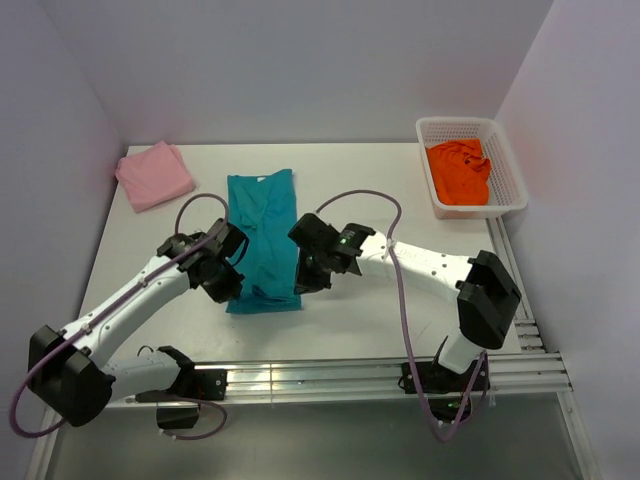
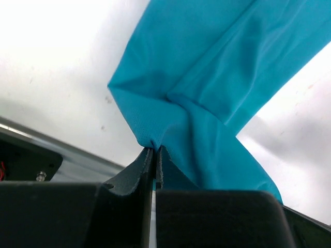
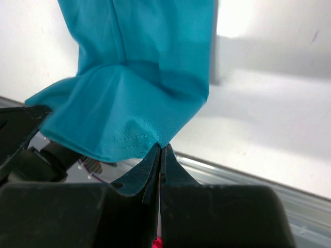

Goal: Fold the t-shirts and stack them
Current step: Fold the tshirt

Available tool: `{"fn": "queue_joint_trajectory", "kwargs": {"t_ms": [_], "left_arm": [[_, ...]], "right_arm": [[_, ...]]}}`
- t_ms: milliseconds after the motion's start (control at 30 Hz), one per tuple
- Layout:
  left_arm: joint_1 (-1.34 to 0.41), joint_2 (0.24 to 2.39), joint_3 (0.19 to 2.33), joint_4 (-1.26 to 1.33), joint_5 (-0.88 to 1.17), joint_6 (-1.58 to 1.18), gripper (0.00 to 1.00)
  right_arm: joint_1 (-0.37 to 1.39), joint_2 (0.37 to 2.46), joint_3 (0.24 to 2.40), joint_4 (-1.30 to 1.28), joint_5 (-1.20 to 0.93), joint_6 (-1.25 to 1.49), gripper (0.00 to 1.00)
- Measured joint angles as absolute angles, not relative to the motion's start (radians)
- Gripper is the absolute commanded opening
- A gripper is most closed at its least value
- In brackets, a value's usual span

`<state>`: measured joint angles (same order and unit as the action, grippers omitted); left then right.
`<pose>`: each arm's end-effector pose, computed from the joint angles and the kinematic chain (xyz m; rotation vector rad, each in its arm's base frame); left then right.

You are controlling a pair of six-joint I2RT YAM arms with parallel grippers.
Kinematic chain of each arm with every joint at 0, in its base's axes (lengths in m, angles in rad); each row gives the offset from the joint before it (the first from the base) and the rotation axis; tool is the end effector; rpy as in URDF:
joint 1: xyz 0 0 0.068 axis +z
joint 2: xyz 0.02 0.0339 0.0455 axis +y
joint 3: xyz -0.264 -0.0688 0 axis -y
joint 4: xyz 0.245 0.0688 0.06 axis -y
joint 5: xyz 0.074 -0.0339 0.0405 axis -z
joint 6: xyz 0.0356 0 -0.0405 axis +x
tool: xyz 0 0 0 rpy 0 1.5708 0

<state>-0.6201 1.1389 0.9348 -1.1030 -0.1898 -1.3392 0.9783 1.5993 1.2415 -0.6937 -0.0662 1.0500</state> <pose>0.1585 -0.1049 0.2572 -1.0305 2.6399 -0.1617 0.1837 0.2770 0.2527 0.0769 2.8406 0.6906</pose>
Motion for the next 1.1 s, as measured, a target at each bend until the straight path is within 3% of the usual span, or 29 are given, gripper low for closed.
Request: {"fn": "queue_joint_trajectory", "kwargs": {"t_ms": [367,667,700,733,767,800,933,1100], "left_arm": [[-0.456,1.383,1.117,-1.025,-0.188,-1.165,0.0],[-0.337,1.616,1.28,-0.97,-0.179,-1.061,0.04],[-0.324,1.647,1.302,-0.963,-0.177,-1.05,0.26],[-0.308,1.691,1.333,-0.957,-0.175,-1.031,0.44],[-0.291,1.74,1.367,-0.957,-0.172,-1.011,0.74],[-0.276,1.794,1.41,-0.957,-0.17,-0.992,0.99],[-0.214,1.994,1.579,-0.95,-0.164,-0.941,0.99],[-0.164,2.004,1.695,-1.0,-0.191,-0.903,1.0]], "right_arm": [[0.854,1.814,1.484,-0.772,-0.107,0.911,0.0],[0.744,2.107,1.93,-0.891,-0.146,0.809,0.0],[0.734,2.138,1.977,-0.907,-0.149,0.804,0.11],[0.72,2.174,2.025,-0.913,-0.155,0.801,0.32],[0.707,2.205,2.064,-0.923,-0.158,0.801,0.76],[0.693,2.241,2.116,-0.947,-0.16,0.799,0.98],[0.635,2.335,2.225,-0.994,-0.157,0.786,1.0],[0.59,2.279,2.107,-0.999,-0.127,0.786,1.0]]}}
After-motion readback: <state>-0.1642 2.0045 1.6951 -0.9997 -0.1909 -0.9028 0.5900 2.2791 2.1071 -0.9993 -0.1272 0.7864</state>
